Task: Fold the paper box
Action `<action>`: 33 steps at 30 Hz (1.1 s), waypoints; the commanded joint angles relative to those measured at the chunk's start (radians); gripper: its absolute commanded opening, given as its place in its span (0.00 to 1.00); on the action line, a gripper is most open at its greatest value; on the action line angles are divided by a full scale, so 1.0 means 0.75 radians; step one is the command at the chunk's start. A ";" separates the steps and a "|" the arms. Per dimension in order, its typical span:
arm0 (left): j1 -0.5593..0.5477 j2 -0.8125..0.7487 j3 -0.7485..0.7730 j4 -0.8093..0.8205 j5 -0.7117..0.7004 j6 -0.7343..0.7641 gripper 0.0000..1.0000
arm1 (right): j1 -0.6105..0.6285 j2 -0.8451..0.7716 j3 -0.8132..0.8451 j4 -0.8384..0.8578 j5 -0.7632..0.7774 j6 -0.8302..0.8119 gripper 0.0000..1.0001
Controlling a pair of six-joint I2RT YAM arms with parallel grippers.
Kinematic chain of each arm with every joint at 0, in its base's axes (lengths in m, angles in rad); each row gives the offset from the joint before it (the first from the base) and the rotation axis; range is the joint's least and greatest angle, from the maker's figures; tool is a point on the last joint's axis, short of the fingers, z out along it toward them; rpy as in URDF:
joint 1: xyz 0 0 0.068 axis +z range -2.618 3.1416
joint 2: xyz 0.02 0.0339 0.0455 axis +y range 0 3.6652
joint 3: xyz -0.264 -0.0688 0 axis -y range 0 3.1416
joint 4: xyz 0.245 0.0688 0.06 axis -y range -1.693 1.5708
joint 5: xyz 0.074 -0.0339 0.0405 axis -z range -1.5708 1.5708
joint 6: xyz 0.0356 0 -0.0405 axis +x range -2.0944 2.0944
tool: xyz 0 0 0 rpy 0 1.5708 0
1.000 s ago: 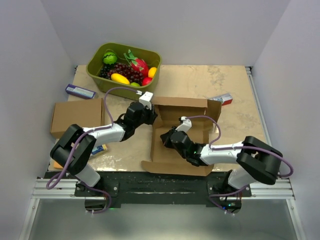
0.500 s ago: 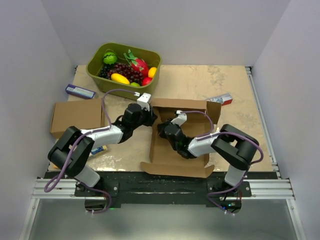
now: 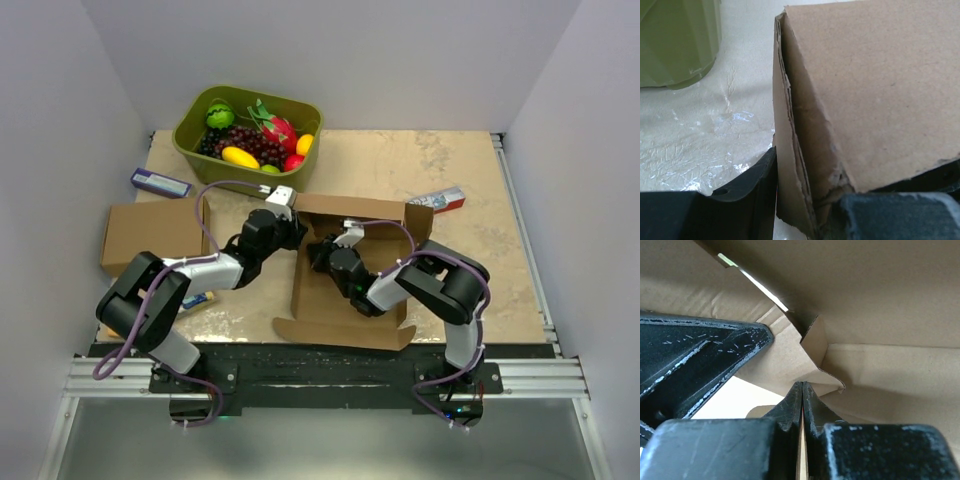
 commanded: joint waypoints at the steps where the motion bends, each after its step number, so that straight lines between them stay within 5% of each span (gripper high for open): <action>1: -0.079 -0.026 0.007 -0.074 0.247 -0.074 0.15 | -0.028 -0.009 0.070 0.074 -0.037 -0.076 0.06; 7: 0.005 -0.078 0.117 -0.285 0.113 0.073 0.15 | -0.030 -0.208 -0.057 -0.212 0.114 0.128 0.25; 16: 0.007 -0.076 0.113 -0.287 0.138 0.049 0.16 | -0.055 -0.239 -0.102 -0.321 0.182 0.304 0.22; 33: -0.084 -0.041 -0.018 -0.026 0.365 -0.115 0.20 | -0.069 0.035 0.002 0.145 -0.147 0.128 0.19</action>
